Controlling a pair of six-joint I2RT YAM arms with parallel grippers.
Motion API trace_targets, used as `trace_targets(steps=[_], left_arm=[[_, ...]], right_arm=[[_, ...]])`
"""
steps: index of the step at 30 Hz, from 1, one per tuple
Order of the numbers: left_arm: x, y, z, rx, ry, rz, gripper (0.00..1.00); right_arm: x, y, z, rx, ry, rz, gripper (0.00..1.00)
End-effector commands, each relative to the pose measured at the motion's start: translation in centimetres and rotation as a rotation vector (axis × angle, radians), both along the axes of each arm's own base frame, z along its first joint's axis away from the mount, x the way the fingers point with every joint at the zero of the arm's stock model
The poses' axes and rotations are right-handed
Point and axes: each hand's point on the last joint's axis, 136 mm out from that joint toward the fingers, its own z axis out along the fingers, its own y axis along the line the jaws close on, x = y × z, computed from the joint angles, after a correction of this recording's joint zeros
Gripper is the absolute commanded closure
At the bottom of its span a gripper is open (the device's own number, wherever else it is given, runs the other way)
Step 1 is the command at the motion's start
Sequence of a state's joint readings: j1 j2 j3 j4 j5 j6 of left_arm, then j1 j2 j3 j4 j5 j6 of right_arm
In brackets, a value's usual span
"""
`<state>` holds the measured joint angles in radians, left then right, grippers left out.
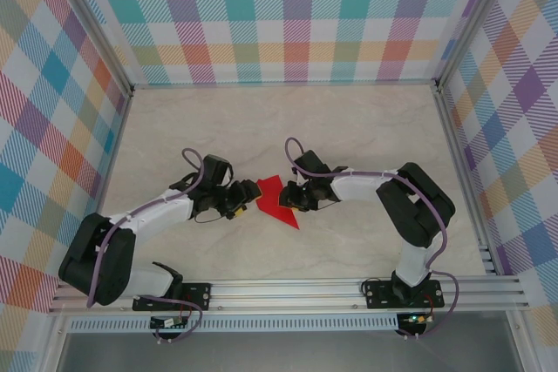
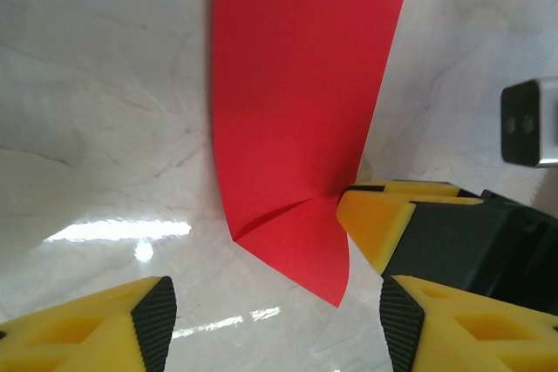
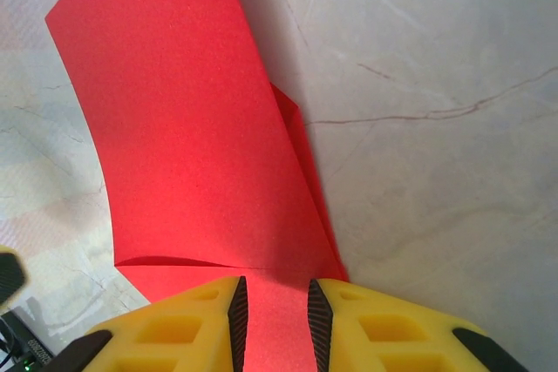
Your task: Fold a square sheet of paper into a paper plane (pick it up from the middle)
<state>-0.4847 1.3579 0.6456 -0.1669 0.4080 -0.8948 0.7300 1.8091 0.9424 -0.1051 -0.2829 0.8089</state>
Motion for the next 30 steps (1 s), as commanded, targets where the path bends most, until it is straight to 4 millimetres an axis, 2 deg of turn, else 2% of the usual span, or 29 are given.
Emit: trace_targets(steps=[1,8,15,20,30], left_arm=[[-0.6,-1.5,-0.7,-0.032,0.017,-0.020,0.38],[-0.9,-2.5,-2.3,-0.018,0.043,-0.024,0.47],[-0.7,-2.9,-3.0,-0.012,0.060,-0.030,0.49],[-0.2,-3.6,-3.2,-0.025,0.058,-0.044,0.52],[0.2,-4.5,-3.2,-0.046,0.051,-0.060,0.65]], right_arm=[[-0.9,-1.5,-2.2,-0.060,0.047,-0.026,0.71],[-0.8,-1.5,-2.1,-0.057,0.052,-0.027,0.71],[-0.8,-1.6,-2.1,-0.059,0.053,-0.028,0.71],[-0.9,-1.6,-2.2,-0.060,0.056,-0.026,0.71],[-1.0,-1.6,-2.0,-0.051,0.050,-0.024,0.72]])
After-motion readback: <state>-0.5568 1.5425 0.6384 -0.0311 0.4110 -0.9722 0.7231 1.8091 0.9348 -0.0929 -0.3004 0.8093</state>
